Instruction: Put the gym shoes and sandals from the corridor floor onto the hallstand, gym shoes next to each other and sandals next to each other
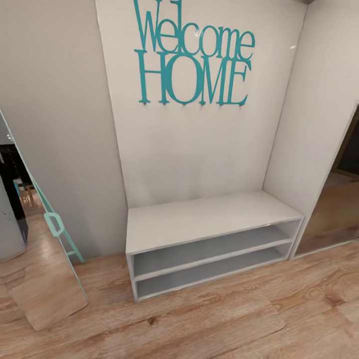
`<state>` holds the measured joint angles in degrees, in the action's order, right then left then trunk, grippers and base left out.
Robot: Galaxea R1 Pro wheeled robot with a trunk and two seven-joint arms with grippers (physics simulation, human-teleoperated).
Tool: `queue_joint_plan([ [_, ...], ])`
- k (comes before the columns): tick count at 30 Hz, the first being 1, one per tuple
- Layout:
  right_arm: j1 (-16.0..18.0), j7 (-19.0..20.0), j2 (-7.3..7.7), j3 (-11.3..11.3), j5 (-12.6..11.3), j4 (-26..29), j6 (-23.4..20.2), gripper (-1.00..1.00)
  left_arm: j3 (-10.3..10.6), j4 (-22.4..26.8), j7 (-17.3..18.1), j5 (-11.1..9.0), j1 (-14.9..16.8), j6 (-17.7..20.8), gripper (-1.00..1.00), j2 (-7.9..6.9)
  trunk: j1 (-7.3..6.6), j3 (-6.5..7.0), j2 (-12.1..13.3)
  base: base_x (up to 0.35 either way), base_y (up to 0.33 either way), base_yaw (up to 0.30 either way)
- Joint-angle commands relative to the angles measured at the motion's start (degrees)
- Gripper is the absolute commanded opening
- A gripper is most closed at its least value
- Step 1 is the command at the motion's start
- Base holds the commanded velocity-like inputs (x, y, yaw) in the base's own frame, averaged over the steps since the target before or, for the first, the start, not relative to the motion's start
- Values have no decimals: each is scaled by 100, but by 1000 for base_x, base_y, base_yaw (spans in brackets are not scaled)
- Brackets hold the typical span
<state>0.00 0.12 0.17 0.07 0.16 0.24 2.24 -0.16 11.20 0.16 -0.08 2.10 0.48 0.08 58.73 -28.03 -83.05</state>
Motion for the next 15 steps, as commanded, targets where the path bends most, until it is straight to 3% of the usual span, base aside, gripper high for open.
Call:
queue_joint_plan([
  [1, 0, 2, 0, 1, 1, 4, 14, 100, -2, 5, 2, -1, 1, 5, 100, 0, 0, -5, -3, 0, -35, -269],
  [7, 1, 2, 0, 1, 1, 4, 17, 100, -1, 5, 2, -1, 1, 5, 100, 0, 0, -5, -3, 0, -113, -288],
  [15, 0, -1, -1, 1, 1, 10, 20, 100, -1, 5, 2, -1, 1, 5, 100, 0, 0, -5, -3, 79, -226, -298],
])
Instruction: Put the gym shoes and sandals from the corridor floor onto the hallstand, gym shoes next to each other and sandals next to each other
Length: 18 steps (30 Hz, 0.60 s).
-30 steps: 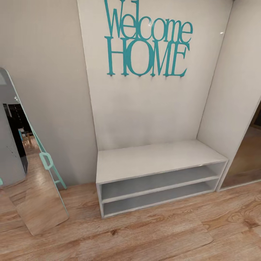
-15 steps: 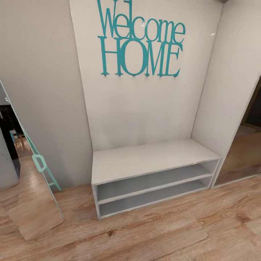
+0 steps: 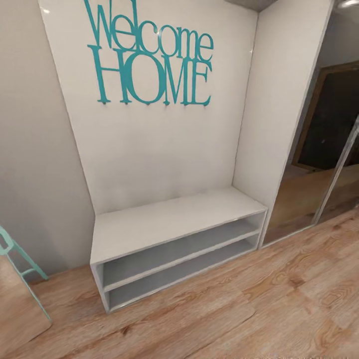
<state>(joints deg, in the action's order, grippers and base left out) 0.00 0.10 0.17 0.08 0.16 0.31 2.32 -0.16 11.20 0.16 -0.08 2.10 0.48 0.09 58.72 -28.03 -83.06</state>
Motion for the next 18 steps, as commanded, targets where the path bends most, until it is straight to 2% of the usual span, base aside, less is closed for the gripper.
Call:
queue_joint_plan([
  [1, 0, 1, 0, 1, 1, 3, 13, 100, -2, 5, 2, -1, 1, 5, 100, 0, 1, -5, -2, 131, -264, -299],
  [11, 0, 5, 0, 1, 1, 4, 14, 100, -2, 5, 0, -1, 1, 5, 100, 0, 1, -5, -2, 128, -271, -272],
  [14, 0, 6, 1, 1, 1, 4, 14, 100, -2, 5, -2, -1, 1, 5, 100, 0, 1, -5, -2, 42, -225, -146],
  [18, 0, 1, -1, 1, 1, 4, 70, 100, -2, 5, -5, -1, 1, 5, 100, 0, 1, -5, -2, 12, -75, -41],
])
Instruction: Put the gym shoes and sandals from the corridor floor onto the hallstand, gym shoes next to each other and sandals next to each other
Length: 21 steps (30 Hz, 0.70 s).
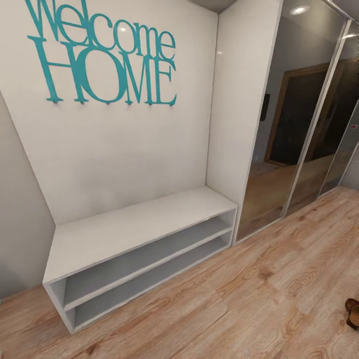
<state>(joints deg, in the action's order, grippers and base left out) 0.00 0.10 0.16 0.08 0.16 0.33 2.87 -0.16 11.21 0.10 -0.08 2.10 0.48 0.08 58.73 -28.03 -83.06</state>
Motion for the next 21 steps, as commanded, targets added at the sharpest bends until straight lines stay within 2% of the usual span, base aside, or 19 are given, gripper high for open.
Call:
queue_joint_plan([
  [1, 0, 1, 1, 1, 1, 2, 33, 100, -2, 4, 1, -1, 1, 5, 100, 1, 0, -5, -2, 5, -30, -16],
  [11, 0, 1, 1, 6, 1, 2, 131, 100, -2, 4, -1, -1, 1, 5, 100, 1, 0, -5, -2, 2, -8, -36],
  [15, 0, -1, -2, 9, 1, 2, 134, 100, 6, 4, -1, -1, 1, 5, 100, 1, 0, -5, -2, 121, -52, -218],
  [21, 0, 0, 1, 10, -8, 91, 135, 100, 26, 10, -42, 3, 12, 5, 100, -1, 0, -5, -2, 277, -74, -270],
])
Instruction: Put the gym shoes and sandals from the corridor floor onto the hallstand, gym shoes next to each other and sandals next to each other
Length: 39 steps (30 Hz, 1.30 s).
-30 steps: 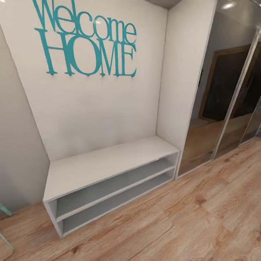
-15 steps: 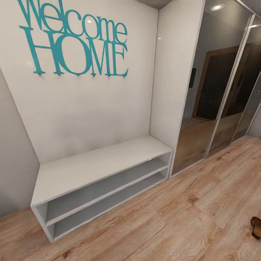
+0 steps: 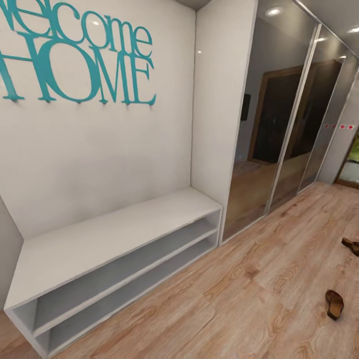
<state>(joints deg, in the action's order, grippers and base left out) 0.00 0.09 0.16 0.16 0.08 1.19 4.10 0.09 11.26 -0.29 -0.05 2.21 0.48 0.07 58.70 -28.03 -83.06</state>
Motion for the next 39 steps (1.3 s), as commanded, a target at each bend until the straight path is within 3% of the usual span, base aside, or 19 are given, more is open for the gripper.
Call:
queue_joint_plan([
  [1, 0, 1, 1, 4, -1, 62, 12, 100, 2, 5, -7, 2, 6, 5, 100, -1, 3, -5, -2, 305, -72, -284],
  [11, 0, 0, 2, 10, -16, 588, 12, 100, 8, 22, 10, 15, 246, 5, 100, -7, 3, -5, -2, 296, -25, -296],
  [39, 0, 0, 2, 37, -26, 611, 12, 100, -6, 183, 47, 22, 342, 5, 100, 2, 3, -149, -2, 140, -30, -229],
])
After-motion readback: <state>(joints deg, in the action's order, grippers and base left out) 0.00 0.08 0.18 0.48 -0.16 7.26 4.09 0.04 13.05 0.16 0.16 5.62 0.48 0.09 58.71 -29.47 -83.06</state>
